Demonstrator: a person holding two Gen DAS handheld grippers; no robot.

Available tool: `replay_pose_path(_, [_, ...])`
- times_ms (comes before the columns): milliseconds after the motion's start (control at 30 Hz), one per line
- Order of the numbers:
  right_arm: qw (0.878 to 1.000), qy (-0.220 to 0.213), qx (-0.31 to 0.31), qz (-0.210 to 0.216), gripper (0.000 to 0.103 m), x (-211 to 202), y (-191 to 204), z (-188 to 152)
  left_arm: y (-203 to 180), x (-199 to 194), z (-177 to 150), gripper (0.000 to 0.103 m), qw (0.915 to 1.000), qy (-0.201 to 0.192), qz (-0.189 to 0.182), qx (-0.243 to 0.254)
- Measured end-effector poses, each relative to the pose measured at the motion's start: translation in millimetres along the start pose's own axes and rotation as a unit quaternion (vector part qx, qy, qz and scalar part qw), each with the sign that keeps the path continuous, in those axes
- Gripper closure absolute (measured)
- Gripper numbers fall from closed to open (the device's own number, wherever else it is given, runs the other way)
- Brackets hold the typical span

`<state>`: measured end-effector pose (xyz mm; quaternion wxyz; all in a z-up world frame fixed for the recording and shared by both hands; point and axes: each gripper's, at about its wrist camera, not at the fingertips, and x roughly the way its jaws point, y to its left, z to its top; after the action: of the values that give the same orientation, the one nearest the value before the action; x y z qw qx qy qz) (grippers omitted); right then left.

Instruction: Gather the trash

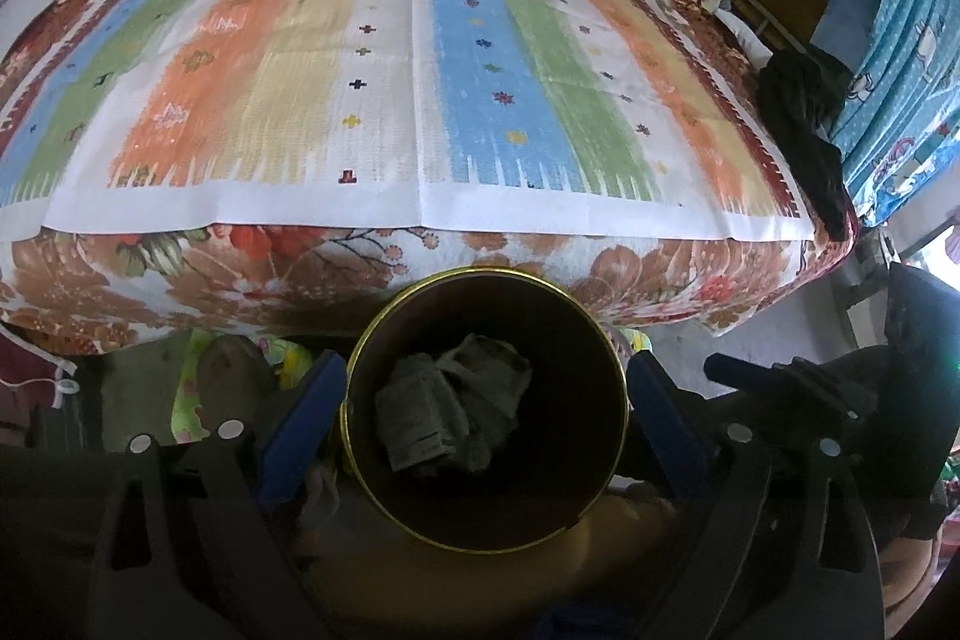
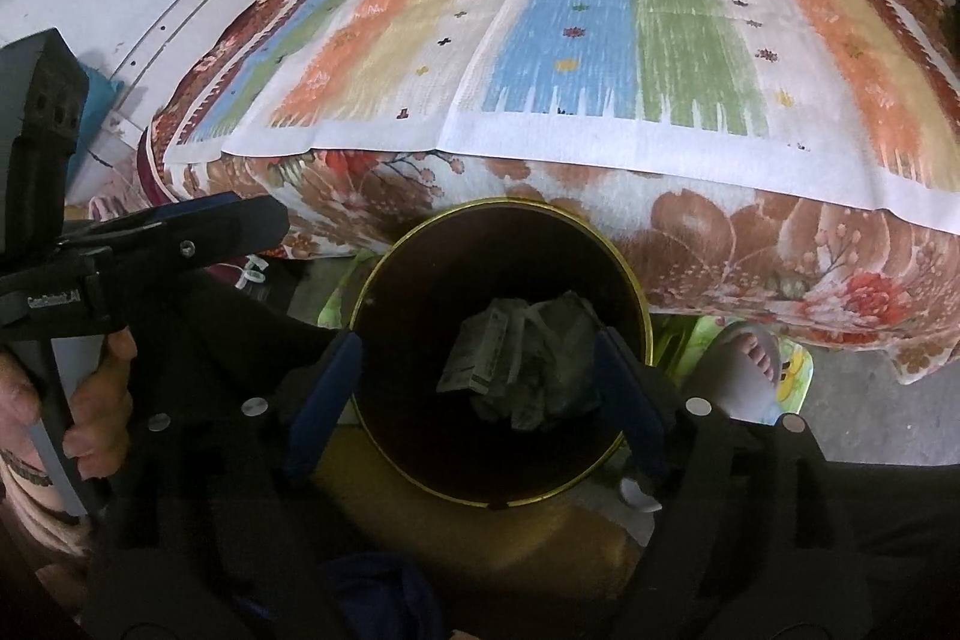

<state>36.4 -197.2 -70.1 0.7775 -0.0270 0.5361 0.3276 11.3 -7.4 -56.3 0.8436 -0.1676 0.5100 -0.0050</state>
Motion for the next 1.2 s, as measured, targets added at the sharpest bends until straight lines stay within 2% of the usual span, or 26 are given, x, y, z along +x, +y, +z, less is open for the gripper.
replay_pose_path(167, [1.000, -0.007, -0.011, 0.003, 0.022, -7.5, 1.0, -1.6, 6.9, -0.6, -6.6, 0.008, 0.9999, 0.004, 0.014, 0.005])
replay_pose_path(400, [1.000, 0.002, -0.005, 0.017, 0.009, -11.1, -3.1, -4.5, 19.0, -3.5, -13.4, 0.006, 0.9998, 0.017, -0.003, 0.013])
replay_pose_path(467, [0.999, 0.008, 0.000, 0.045, 0.009, -11.7, -4.5, -5.2, 23.3, -3.0, -13.9, 0.006, 0.9997, 0.025, -0.003, 0.006])
replay_pose_path(667, [1.000, 0.005, 0.009, 0.029, 0.009, -11.3, -7.3, -6.5, 26.0, -4.6, -14.6, 0.006, 0.9997, 0.024, -0.002, -0.002])
replay_pose_path(1200, [0.999, 0.013, 0.013, 0.039, 0.009, -7.4, -6.4, -6.3, 18.7, -3.1, -20.2, 0.006, 0.9997, 0.019, 0.011, 0.014])
